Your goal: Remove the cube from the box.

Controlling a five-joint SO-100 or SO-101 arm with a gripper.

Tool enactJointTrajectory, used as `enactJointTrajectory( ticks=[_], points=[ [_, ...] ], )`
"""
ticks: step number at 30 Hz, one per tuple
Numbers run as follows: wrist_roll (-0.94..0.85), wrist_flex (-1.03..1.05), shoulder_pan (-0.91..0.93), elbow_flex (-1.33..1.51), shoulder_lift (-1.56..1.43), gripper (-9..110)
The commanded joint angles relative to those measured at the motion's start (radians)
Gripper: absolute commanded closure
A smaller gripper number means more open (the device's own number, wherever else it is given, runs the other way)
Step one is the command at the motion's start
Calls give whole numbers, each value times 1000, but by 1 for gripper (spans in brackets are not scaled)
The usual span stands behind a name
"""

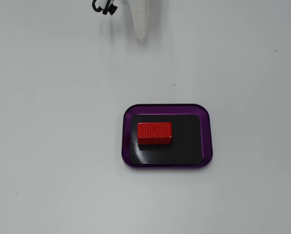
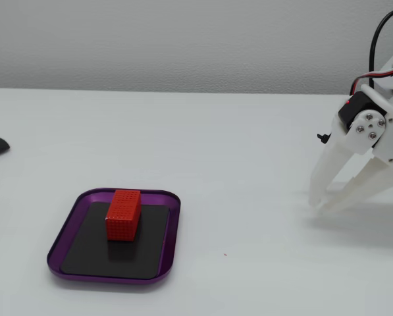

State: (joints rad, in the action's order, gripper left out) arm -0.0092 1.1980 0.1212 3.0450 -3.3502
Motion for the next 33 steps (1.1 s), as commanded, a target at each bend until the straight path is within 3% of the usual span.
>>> enactJointTrajectory(
  ticks=[1,33],
  points=[
    [14,-9,11,5,-63,102],
    [0,-11,14,6,-63,102]
  ],
)
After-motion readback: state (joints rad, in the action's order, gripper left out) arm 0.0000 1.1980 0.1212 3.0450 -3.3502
